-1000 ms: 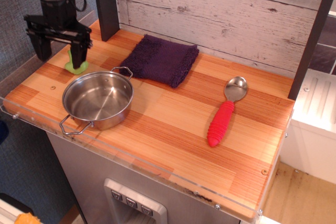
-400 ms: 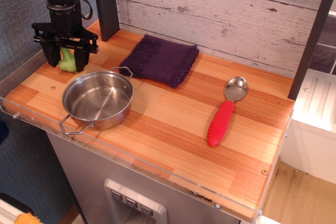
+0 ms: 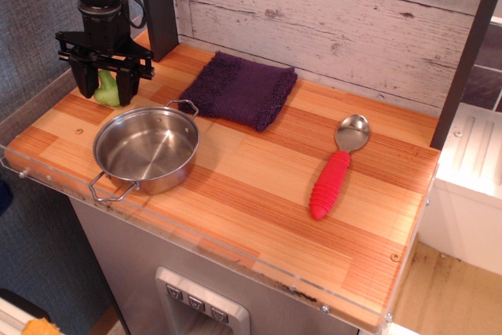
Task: Put broccoli on towel
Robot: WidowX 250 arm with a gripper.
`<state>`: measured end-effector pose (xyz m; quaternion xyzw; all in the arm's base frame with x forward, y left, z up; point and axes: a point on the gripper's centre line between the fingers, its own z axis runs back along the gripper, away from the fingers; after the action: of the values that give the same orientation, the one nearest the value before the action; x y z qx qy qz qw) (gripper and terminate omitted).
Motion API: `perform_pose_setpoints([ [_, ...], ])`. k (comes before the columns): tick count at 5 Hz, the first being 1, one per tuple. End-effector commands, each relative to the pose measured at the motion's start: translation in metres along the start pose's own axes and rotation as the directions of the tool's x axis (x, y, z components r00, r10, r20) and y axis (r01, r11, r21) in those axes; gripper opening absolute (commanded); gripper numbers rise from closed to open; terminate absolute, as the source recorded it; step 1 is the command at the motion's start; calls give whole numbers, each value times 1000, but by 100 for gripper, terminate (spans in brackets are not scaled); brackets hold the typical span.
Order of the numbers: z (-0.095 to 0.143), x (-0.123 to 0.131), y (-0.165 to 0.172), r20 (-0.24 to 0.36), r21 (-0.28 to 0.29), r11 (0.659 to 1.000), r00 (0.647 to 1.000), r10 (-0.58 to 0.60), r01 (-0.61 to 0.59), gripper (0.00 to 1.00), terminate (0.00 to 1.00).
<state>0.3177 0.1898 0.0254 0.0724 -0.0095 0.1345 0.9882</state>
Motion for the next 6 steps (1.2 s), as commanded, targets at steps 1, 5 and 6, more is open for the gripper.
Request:
perform_pose_setpoints([
  [1,83,19,-26,245,6,998,968,-58,58,0,0],
  [5,71,47,-137,241,-32,956,930,-276,292,0,0],
  [6,68,42,-138,224,-29,953,931,-287,301,0,0],
])
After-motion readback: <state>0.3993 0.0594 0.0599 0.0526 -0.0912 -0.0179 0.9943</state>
